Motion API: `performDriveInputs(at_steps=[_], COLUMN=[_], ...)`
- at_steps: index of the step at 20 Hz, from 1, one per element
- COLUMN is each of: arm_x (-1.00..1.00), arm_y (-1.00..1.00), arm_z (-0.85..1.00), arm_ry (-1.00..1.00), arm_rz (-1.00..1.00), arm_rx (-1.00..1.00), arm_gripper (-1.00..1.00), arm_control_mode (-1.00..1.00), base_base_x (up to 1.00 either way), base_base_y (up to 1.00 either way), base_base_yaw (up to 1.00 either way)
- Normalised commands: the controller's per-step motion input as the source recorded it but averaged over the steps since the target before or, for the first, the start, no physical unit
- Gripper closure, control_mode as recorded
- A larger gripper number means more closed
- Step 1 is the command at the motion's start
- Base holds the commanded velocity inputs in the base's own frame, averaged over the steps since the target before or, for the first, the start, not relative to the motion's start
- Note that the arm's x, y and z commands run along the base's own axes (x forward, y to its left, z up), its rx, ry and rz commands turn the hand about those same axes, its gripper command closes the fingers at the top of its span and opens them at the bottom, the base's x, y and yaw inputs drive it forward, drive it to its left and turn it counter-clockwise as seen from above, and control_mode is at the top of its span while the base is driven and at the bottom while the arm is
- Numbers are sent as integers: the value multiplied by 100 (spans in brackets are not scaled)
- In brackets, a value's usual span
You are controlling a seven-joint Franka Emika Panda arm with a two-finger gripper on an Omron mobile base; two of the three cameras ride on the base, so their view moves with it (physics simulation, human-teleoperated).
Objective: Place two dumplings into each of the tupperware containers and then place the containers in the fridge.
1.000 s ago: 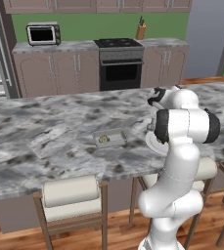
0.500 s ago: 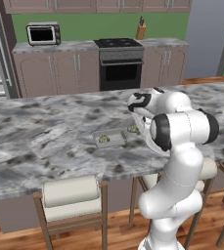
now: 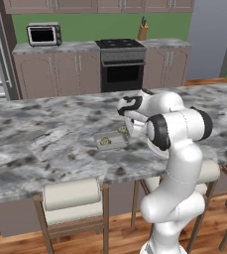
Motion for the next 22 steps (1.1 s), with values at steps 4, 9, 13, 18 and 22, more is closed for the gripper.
performDriveInputs(at_steps=[4,9,13,18,22], arm_x=[4,0,0,0,0], arm_y=[26,26,20,12,6], arm_z=[-21,-23,-29,-25,-18], arm_ry=[0,0,0,0,0], arm_rz=[-2,0,0,0,0], arm_rx=[0,0,-1,0,0], arm_gripper=[100,100,100,100,100], arm_control_mode=[-100,-100,-100,-100,-100], base_base_x=[0,0,0,0,0], base_base_y=[0,0,0,0,0], base_base_yaw=[0,0,0,0,0])
